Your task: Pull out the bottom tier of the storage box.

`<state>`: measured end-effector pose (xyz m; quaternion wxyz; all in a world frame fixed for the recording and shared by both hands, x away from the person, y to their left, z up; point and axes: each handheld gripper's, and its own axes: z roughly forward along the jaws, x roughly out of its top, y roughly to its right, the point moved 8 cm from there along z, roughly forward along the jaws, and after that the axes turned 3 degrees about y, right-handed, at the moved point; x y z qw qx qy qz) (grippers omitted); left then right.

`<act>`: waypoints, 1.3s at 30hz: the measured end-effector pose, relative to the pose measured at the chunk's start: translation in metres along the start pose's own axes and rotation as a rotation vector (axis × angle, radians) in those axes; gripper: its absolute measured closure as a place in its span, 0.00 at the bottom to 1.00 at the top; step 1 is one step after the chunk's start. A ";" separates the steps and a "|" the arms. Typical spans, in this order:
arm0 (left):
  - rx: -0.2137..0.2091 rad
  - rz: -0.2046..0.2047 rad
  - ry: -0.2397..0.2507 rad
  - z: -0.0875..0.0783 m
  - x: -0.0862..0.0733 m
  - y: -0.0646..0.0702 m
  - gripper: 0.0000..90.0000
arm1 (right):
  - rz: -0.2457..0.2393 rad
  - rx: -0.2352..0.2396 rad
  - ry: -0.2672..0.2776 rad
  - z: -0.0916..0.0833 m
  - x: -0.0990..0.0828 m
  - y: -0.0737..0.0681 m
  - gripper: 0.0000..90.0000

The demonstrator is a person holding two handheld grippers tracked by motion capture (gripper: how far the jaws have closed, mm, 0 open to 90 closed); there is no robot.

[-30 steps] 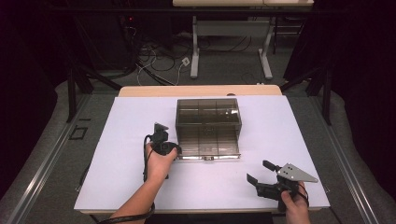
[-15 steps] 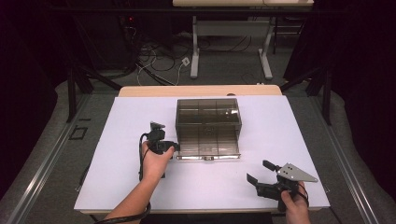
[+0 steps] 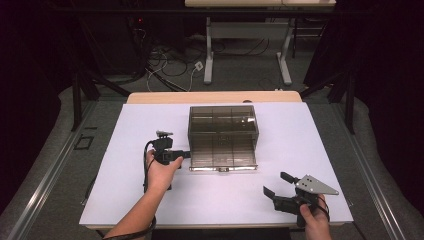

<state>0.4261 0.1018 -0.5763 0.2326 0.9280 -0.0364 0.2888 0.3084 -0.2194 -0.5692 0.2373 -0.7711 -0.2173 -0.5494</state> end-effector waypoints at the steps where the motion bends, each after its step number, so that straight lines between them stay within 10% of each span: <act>1: -0.001 0.005 0.004 -0.001 0.000 -0.001 0.64 | -0.002 -0.002 -0.001 0.000 0.000 0.000 0.17; 39: 0.076 0.270 0.110 -0.010 0.005 -0.039 0.39 | -0.014 -0.004 0.013 -0.001 0.002 0.000 0.17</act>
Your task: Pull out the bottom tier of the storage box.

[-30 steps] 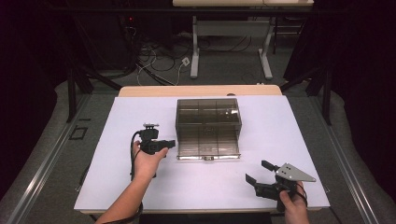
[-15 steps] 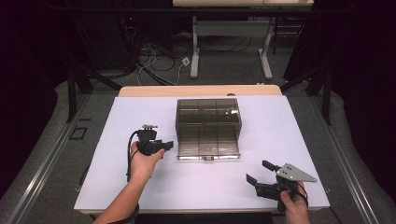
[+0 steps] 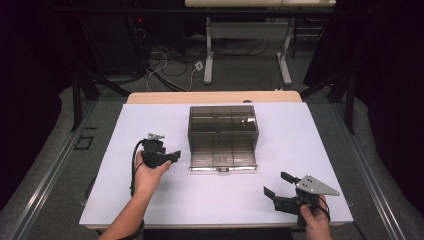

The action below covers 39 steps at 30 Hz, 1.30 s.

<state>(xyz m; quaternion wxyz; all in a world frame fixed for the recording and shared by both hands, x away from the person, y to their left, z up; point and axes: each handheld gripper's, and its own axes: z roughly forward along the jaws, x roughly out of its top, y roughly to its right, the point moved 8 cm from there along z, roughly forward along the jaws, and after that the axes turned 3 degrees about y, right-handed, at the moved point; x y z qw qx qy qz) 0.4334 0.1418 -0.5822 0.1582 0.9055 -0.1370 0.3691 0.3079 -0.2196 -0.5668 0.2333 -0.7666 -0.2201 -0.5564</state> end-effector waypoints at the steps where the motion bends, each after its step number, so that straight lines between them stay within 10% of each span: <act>1: 0.000 0.000 -0.002 0.000 0.000 -0.001 0.39 | 0.003 -0.001 -0.001 0.000 0.000 0.000 0.17; 17: 0.029 0.082 -0.025 0.001 0.000 -0.017 0.51 | 0.003 0.002 0.000 0.000 0.000 -0.001 0.17; 39: 0.063 -0.021 -0.080 0.016 -0.006 -0.030 0.74 | 0.001 0.005 -0.001 0.001 0.000 0.000 0.17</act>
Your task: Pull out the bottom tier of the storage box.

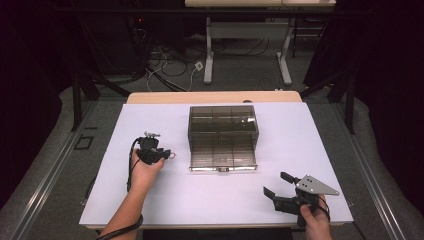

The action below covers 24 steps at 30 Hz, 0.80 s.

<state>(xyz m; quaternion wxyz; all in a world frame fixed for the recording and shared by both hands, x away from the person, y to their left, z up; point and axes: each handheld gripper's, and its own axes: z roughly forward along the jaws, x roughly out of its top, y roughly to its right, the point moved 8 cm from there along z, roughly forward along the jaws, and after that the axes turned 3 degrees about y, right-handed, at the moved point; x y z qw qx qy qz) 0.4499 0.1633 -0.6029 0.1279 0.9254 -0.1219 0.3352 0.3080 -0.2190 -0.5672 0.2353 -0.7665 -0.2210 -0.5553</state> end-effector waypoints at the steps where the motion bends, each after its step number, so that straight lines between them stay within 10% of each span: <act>1: -0.001 0.000 0.001 0.001 0.000 0.000 0.75 | -0.002 0.001 -0.001 0.000 0.000 0.000 0.17; 24: 0.015 -0.019 -0.025 0.014 0.000 0.005 0.89 | -0.006 0.006 0.003 0.000 0.000 0.000 0.17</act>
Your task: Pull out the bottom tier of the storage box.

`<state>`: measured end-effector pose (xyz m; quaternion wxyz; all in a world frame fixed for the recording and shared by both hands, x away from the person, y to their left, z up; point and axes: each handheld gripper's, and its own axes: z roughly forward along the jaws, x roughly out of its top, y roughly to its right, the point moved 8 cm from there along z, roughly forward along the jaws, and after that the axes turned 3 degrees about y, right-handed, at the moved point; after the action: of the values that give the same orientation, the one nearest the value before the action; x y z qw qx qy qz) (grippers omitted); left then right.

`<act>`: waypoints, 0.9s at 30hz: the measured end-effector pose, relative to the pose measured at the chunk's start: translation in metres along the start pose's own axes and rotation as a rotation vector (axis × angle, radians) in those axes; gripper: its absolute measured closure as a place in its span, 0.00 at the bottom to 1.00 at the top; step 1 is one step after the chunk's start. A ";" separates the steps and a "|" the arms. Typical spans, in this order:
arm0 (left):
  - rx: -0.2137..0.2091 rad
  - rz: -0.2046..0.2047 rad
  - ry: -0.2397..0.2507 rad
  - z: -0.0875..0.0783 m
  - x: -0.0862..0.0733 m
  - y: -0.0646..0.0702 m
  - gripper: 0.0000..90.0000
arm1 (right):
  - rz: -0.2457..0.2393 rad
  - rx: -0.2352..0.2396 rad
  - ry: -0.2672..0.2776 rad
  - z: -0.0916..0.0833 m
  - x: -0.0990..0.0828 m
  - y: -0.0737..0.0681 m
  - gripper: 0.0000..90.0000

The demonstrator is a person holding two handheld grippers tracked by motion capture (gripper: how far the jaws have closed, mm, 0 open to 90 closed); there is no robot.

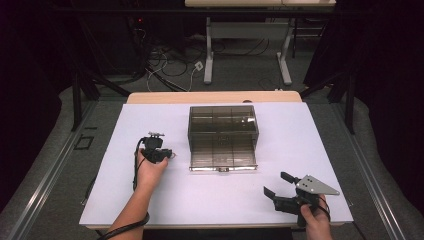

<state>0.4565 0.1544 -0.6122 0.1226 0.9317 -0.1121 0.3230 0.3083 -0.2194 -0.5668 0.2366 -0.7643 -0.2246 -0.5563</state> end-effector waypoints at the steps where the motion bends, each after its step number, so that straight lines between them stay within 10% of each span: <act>1: 0.002 -0.001 0.000 0.000 0.000 0.000 0.89 | 0.000 0.000 0.002 0.000 0.000 0.000 0.17; 27: 0.014 0.017 -0.004 0.000 -0.001 0.000 0.97 | 0.000 0.001 -0.008 0.001 -0.001 0.000 0.17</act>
<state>0.4562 0.1545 -0.6130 0.1129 0.9323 -0.1179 0.3229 0.3085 -0.2189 -0.5679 0.2362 -0.7662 -0.2260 -0.5533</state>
